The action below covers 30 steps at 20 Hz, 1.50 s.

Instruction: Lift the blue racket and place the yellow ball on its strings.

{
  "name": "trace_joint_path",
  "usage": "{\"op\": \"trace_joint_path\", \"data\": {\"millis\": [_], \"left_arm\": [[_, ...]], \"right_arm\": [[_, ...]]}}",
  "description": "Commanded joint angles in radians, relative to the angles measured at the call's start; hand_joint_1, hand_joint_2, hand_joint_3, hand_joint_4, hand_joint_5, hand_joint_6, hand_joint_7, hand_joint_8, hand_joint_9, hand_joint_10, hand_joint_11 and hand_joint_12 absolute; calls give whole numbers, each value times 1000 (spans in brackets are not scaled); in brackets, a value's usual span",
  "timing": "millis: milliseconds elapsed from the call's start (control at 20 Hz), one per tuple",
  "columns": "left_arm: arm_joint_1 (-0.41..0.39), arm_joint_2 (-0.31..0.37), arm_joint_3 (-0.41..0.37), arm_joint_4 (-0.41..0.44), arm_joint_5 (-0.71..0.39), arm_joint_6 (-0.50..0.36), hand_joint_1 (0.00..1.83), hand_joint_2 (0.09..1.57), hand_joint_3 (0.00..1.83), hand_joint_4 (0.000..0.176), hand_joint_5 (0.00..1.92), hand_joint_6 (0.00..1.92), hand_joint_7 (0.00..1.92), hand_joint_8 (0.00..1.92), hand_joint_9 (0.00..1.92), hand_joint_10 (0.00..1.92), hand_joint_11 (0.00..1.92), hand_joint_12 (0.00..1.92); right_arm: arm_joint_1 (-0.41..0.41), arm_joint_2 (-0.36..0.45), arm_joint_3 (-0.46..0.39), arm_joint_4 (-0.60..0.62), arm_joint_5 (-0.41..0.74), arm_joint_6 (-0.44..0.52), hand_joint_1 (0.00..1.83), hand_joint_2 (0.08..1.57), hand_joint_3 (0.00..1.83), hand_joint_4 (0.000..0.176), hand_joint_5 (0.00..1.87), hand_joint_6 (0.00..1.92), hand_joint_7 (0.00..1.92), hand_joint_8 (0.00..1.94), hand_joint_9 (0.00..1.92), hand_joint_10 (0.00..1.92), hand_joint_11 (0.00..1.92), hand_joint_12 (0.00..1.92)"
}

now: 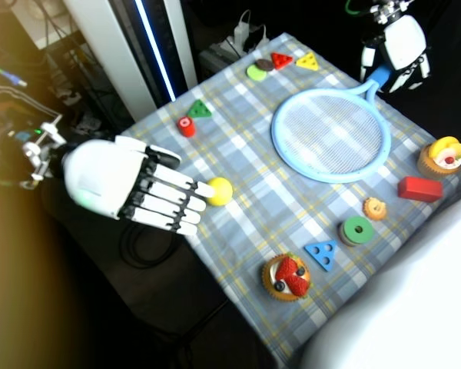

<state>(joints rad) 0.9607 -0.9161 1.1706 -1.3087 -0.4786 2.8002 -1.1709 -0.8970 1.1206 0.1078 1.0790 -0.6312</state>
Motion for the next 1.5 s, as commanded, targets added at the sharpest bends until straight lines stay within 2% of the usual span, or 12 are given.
{"op": "trace_joint_path", "data": {"millis": [0,50,200,300,600,750,850,950,1050,1100,1300,1450], "left_arm": [[-9,3,1,31,-80,-18,940,1219,2,137,863,1919,729,1917,639,1913,398,1904],[-9,7,-4,43,-82,-50,985,1292,13,168,994,1921,872,1920,790,1919,644,1918],[3,45,-56,118,-122,-145,1171,1369,8,176,1104,1921,1301,1921,1285,1921,1242,1921],[13,73,-83,164,-137,-211,1393,1303,0,176,1094,1921,1374,1921,1492,1921,1542,1921],[92,193,-232,318,-297,-405,1712,1179,0,176,769,1921,999,1921,1267,1921,1442,1921],[118,243,-300,401,-368,-497,1804,1165,0,176,801,1921,1084,1921,1365,1921,1463,1921],[130,272,-340,464,-413,-565,1828,1153,0,176,864,1921,1134,1921,1458,1921,1245,1921],[142,296,-380,528,-467,-637,1830,1137,0,176,839,1921,1109,1921,1421,1921,1341,1921],[143,305,-410,565,-513,-641,1785,1173,0,176,840,1921,1147,1921,1435,1921,1349,1921],[140,310,-426,588,-536,-643,1755,1172,0,176,813,1921,1145,1921,1441,1921,1189,1921],[134,310,-454,646,-587,-676,1715,1169,0,176,864,1921,1196,1921,1457,1921,1262,1918],[130,302,-452,660,-586,-698,1755,1162,0,176,911,1921,1237,1921,1473,1921,1398,1921]], "right_arm": [[1,-2,4,17,118,10,629,1198,5,0,511,1,779,10,732,9,543,123],[-1,-2,4,18,118,14,623,1203,6,0,502,0,785,10,729,6,516,114],[-9,-2,4,22,119,24,632,1197,0,0,511,2,816,6,751,1,473,188],[-13,-2,4,24,119,26,618,1202,0,0,511,1,824,1,739,0,417,282],[-15,-2,4,29,119,27,649,1212,0,0,510,0,828,0,726,0,186,762],[-17,-3,3,31,119,28,643,1212,0,0,518,2,831,3,739,7,191,802],[-14,-4,4,30,122,28,646,1211,0,0,528,0,829,0,768,3,306,780],[2,-5,6,19,127,28,674,1204,0,0,544,3,838,3,796,8,338,768],[21,-10,11,4,126,28,777,1136,0,0,528,0,824,0,750,1,205,735],[37,-17,20,-6,121,28,787,1083,2,0,494,0,776,0,698,0,159,658],[152,-82,113,-103,-19,89,865,968,0,17,443,0,637,0,617,0,301,467],[231,-125,173,-201,-141,130,864,951,1,0,453,0,612,0,607,1,240,731]]}}
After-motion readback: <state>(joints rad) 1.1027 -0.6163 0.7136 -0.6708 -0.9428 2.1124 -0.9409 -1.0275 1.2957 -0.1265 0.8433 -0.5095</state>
